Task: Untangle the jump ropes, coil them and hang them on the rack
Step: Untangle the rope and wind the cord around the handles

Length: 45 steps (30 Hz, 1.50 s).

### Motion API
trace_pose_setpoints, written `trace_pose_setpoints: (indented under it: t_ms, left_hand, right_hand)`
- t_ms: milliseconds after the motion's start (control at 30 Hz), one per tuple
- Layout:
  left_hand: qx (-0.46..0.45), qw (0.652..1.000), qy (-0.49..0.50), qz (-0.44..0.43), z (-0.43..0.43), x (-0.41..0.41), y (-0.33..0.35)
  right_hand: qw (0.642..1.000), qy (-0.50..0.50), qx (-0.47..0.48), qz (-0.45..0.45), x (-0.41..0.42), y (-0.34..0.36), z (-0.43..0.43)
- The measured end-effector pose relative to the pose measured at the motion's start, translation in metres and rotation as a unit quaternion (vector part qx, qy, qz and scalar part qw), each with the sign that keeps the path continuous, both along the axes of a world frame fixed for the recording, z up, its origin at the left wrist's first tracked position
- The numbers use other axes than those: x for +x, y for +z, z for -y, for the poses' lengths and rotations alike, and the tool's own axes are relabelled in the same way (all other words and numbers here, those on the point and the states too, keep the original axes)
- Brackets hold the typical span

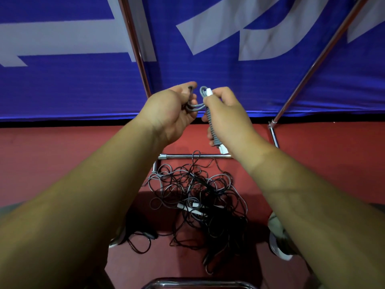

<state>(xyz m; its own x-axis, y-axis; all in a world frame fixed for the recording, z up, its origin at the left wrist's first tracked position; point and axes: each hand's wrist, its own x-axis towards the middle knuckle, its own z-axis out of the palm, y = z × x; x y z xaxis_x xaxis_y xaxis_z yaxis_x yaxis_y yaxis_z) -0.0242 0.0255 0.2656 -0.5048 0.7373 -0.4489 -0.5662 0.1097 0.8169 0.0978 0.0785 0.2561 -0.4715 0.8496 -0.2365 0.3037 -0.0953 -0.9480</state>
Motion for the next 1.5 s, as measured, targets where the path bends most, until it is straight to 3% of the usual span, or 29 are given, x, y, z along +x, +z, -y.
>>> trace_pose_setpoints:
  t_ms: [233,600,867,967,1233,1500]
  left_hand:
    - [0.007,1.0,0.006,-0.002,-0.001,-0.003,-0.006]
    - [0.011,0.998,-0.041,-0.045,0.006,-0.006,-0.004]
    - [-0.004,0.99,0.001,-0.138,0.008,-0.004,-0.006]
    - [-0.001,0.987,0.0,-0.159,0.01,-0.004,-0.006]
    - [-0.019,0.95,-0.024,-0.31,0.01,0.003,-0.002]
    - [-0.038,0.944,-0.049,-0.324,0.012,0.004,-0.009]
  right_hand:
    - [0.998,-0.008,0.064,0.011,-0.001,-0.002,-0.002]
    - [0.997,0.002,0.076,-0.014,0.004,0.006,0.003]
    - [0.999,0.018,0.021,-0.03,0.005,0.013,0.003]
    - [0.999,0.027,0.026,-0.029,0.006,0.013,0.004]
    - [0.998,-0.001,0.055,0.001,0.006,-0.001,-0.002]
    - [0.997,0.032,0.067,0.022,0.005,-0.008,-0.004]
